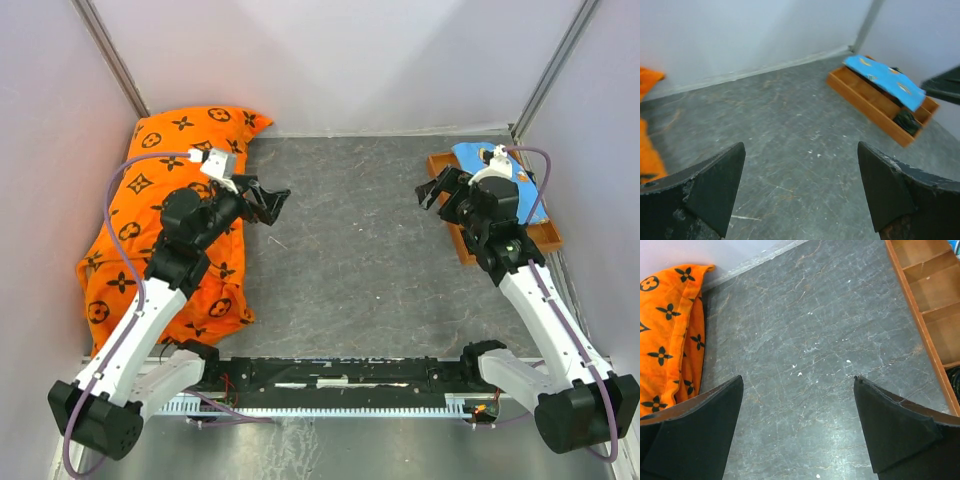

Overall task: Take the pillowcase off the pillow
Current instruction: Move the pillow to the center of the board.

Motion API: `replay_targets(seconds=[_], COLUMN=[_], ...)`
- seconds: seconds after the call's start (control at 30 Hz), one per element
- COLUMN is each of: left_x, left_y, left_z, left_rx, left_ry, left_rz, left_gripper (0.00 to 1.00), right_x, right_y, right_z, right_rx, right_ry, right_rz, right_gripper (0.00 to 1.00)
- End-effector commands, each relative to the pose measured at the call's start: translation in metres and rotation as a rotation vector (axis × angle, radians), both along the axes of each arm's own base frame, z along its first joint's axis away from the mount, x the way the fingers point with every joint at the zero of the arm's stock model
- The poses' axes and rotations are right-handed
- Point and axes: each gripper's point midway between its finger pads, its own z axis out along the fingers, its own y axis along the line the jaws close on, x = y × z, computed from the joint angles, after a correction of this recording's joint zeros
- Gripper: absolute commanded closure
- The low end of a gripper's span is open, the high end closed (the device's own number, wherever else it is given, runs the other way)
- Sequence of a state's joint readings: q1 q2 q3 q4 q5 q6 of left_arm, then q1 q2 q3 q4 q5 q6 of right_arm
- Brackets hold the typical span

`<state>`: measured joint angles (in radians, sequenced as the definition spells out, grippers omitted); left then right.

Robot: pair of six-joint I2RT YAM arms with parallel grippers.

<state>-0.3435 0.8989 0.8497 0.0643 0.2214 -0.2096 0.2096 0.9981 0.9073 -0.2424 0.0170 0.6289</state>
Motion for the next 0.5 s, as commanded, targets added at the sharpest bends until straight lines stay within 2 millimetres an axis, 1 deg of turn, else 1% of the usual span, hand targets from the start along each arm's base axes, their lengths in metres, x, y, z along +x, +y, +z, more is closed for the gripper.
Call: replay_targets(seconds=[0.0,0.07,0.13,0.2,0.27,0.3,0.33,0.37,0.4,0.43,0.47], left_x=[-0.015,-0.017,-0.026,-0.030,-0.019,-0.007,0.011,0.030,0.049,0.066,0.081], left_y=[-0.030,-0.036,-0.043,-0.048,-0.048,-0.044,-0.034,-0.019,0.000,0.025,0.056], left_z=[0.033,0.026,0.016,0.007,0.006,0.008,0.013,0.018,0.016,0.014,0.011], left_rx=[0.100,0.160,0.220,0.278,0.295,0.291,0.275,0.253,0.244,0.234,0.223], left_ry=[-0.116,-0.097,-0.086,-0.064,-0.038,-0.021,-0.006,0.001,0.029,0.066,0.114], left_rz=[-0.229,-0.289,-0.376,-0.447,-0.428,-0.369,-0.259,-0.119,0.034,0.206,0.401], left_gripper=[0.01,0.01,0.01,0.01,0.01,0.01,0.01,0.01,0.01,0.01,0.01], right_x=[0.002,0.001,-0.002,-0.002,-0.002,-0.002,-0.001,-0.001,-0.001,-0.001,-0.001], right_y=[-0.007,-0.006,-0.004,-0.005,-0.004,-0.003,-0.002,-0.002,-0.001,0.001,0.003], right_z=[0.010,0.006,0.001,-0.001,-0.001,-0.001,-0.002,-0.003,-0.004,-0.004,-0.004], right_rx=[0.006,-0.033,-0.093,-0.115,-0.123,-0.127,-0.133,-0.139,-0.146,-0.154,-0.161], right_ry=[-0.032,-0.035,-0.042,-0.036,-0.024,-0.017,-0.008,0.001,0.009,0.013,0.019], right_rz=[-0.052,-0.021,0.025,0.029,0.034,0.036,0.037,0.037,0.039,0.043,0.048], right_gripper=[0.01,0.01,0.01,0.01,0.01,0.01,0.01,0.01,0.01,0.01,0.01])
